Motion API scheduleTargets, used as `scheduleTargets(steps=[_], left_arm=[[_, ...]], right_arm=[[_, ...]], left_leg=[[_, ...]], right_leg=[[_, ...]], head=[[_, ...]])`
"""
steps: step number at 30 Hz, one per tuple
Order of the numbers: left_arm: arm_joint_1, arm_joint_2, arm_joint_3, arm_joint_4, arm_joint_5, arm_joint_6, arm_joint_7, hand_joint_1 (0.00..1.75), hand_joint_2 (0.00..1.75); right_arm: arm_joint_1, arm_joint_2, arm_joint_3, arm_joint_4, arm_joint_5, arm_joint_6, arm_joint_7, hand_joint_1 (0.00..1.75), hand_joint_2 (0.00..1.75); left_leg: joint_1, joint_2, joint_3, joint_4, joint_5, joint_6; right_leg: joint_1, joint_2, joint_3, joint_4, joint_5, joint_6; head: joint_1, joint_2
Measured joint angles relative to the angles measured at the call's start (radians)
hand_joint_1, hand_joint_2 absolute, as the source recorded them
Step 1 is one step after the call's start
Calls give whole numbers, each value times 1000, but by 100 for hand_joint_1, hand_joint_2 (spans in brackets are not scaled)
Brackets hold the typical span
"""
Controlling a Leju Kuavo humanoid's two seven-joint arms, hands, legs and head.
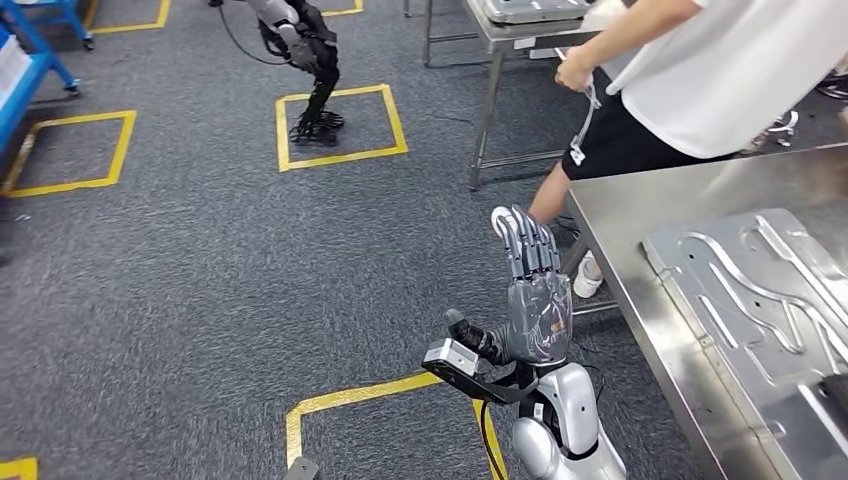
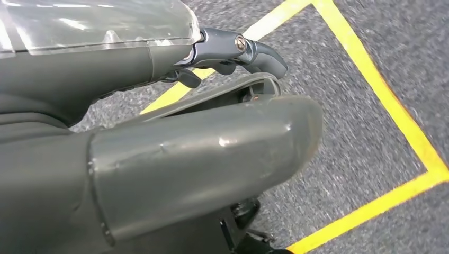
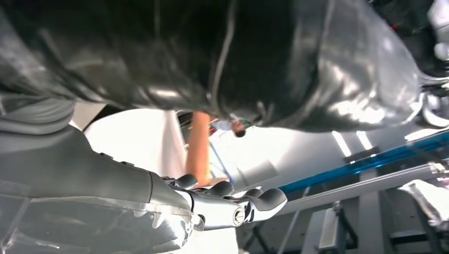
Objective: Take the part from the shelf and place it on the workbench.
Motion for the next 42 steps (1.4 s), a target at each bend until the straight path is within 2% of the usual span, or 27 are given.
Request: scheduleTargets(steps=[2, 4, 6, 8, 10, 12, 13, 15, 17, 18, 19, 21, 22, 24, 26, 27, 28, 29, 30, 32, 34, 35, 36, 37, 39, 41, 42], left_arm=[[-1, -1, 0, 0, 0, 0, 0, 0, 0], [-3, -2, 0, 0, 0, 0, 0, 0, 0], [-1, -2, 0, 0, 0, 1, 0, 0, 0], [1, -2, 0, 0, 0, 1, 0, 0, 0], [-1, -2, 0, 0, 0, 2, 0, 0, 0], [-2, -2, 0, 0, 0, 2, 0, 0, 0], [-1, -1, 0, 0, 0, 3, 0, 0, 0], [1, -1, 0, 0, 0, 4, 0, 0, 0], [0, 0, 0, 0, 0, 5, 0, 0, 0], [-1, 0, 0, 0, 0, 5, -1, 0, 0], [-2, 0, 0, 0, 0, 5, -1, 0, 0], [-1, 0, 0, 0, 0, 4, -1, 0, 0], [0, 0, 0, 0, 0, 4, -1, 0, 0], [-1, 0, 0, 0, 0, 4, -1, 0, 0], [-3, -1, 0, 0, 0, 3, -1, 0, 0], [-4, -1, 0, 0, 0, 3, -1, 0, 0], [-3, 0, 0, 0, 0, 2, -1, 0, 0], [-3, 0, 1, 0, 0, 2, -1, 0, 0], [-2, 0, 1, 0, 0, 2, -1, 0, 0], [-3, -2, 1, 0, 0, 2, -1, 0, 0], [-4, -3, 1, 0, 0, 2, -1, 0, 0], [-4, -3, 1, 0, 0, 2, -1, 0, 0], [-3, -3, 1, 0, 0, 2, -1, 0, 0], [-1, -3, 1, 0, 0, 2, -1, 0, 0], [0, -2, 1, 0, 0, 2, -1, 0, 0], [-3, -2, 1, 0, 0, 2, -1, 0, 0], [-4, -2, 1, 0, 0, 2, -1, 0, 0]], right_arm=[[-1, 0, 0, 0, 0, 0, 0, 0, 0], [-2, 0, 0, 1, 0, 0, 0, 0, 0], [-3, 1, 0, 1, 0, 0, 0, 0, 0], [-5, 3, 0, 1, 0, 0, -1, 0, 0], [-5, 4, 0, 2, 0, 0, -2, 0, 0], [-3, 4, 0, 4, -2, 0, -2, 0, 0], [-3, 3, 0, 5, -3, 0, -2, 0, 0], [-3, 3, 0, 6, -5, 0, -2, 0, 0], [-4, 4, 0, 6, -6, 0, -2, 0, 0], [-4, 4, 0, 6, -6, 0, -2, 0, 0], [-4, 4, 0, 6, -7, 0, -2, 0, 0], [-5, 4, 0, 6, -7, 0, -3, 0, 0], [-6, 4, 0, 6, -7, 0, -3, 0, 0], [-8, 4, 0, 6, -7, 0, -3, 0, 0], [-6, 3, 0, 7, -8, 0, -4, 0, 0], [-4, 3, 0, 8, -8, 0, -4, 0, 0], [-2, 2, 0, 9, -8, 0, -4, 0, 0], [-1, 2, 0, 10, -8, 0, -4, 0, 0], [-1, 2, 0, 11, -8, 0, -4, 0, 0], [-1, 2, 0, 12, -8, 0, -4, 0, 0], [-1, 2, 0, 12, -8, 0, -4, 0, 0], [-1, 2, 0, 12, -8, 0, -4, 0, 0], [-2, 2, 0, 12, -8, 1, -4, 0, 0], [-3, 2, 0, 12, -8, 1, -4, 0, 0], [-5, 4, 0, 12, -8, 2, -5, 0, 0], [-4, 4, 0, 12, -7, 3, -5, 0, 0], [-3, 4, 0, 12, -7, 3, -5, 0, 0]], left_leg=[[0, -26, -3, 2, 2, -6], [3, -48, -12, 2, 8, -19], [7, -62, -18, -2, 12, -34], [3, -18, -36, 33, -12, -42], [2, 43, -85, 137, -71, -46], [4, 59, -136, 246, -113, -50], [5, 62, -142, 265, -112, -51], [5, 74, -96, 189, -62, -51], [-1, 112, -24, 58, -18, -44], [-5, 126, -4, 20, -11, -38], [-9, 132, 3, 2, -12, -33], [-11, 114, 2, 0, -9, -22], [-10, 103, 2, -4, -6, -17], [-4, 83, 5, -13, 1, -6], [-1, 63, 4, -15, 4, 0], [-1, 50, 3, -14, 5, 1], [-1, 37, 3, -13, 5, 1], [-1, 23, 3, -12, 5, 1], [-1, 7, 3, -9, 5, 0], [-1, -20, 1, -3, 3, -4], [1, -45, -9, 2, 5, -15], [3, -57, -14, 2, 8, -23], [5, -70, -18, 0, 11, -31], [6, -67, -21, 2, 10, -36], [3, -16, -42, 47, -19, -46], [2, 45, -94, 160, -80, -52], [4, 56, -121, 220, -105, -54]], right_leg=[[-3, 50, 53, -122, 51, -7], [-2, 79, 70, -164, 56, -12], [-2, 58, 74, -174, 61, -19], [-5, 28, 82, -188, 67, -32], [-2, -5, 86, -194, 69, -41], [1, -39, 85, -193, 67, -45], [3, -55, 85, -192, 65, -45], [4, -82, 86, -188, 61, -43], [7, -103, 86, -181, 55, -36], [9, -112, 86, -178, 52, -31], [12, -119, 86, -176, 49, -27], [14, -135, 89, -177, 48, -19], [12, -131, 89, -173, 43, -14], [6, -87, 69, -122, 4, -4], [1, -34, 14, -3, -58, 2], [1, -23, -14, 54, -79, 3], [0, -18, -31, 84, -79, 4], [0, -15, -32, 80, -61, 4], [-1, -9, -16, 38, -26, 2], [-5, 35, 35, -85, 40, -3], [-7, 77, 62, -154, 58, -7], [-5, 83, 65, -160, 55, -10], [-5, 71, 67, -164, 56, -13], [-6, 58, 69, -168, 58, -18], [-7, 28, 77, -178, 62, -30], [-3, -6, 79, -180, 61, -41], [0, -23, 79, -179, 59, -44]], head=[[0, 0], [0, 0], [-1, 0], [-1, 0], [-2, 0], [-3, 0], [-3, 0], [-3, 0], [-3, 0], [-3, 0], [-2, 0], [-2, 0], [-2, 0], [-2, 0], [-2, 0], [-2, 0], [-2, 0], [-2, 0], [-2, 0], [-2, 0], [-2, 0], [-2, 0], [-2, 0], [-2, 0], [-5, 0], [-9, 0], [-9, 0]])
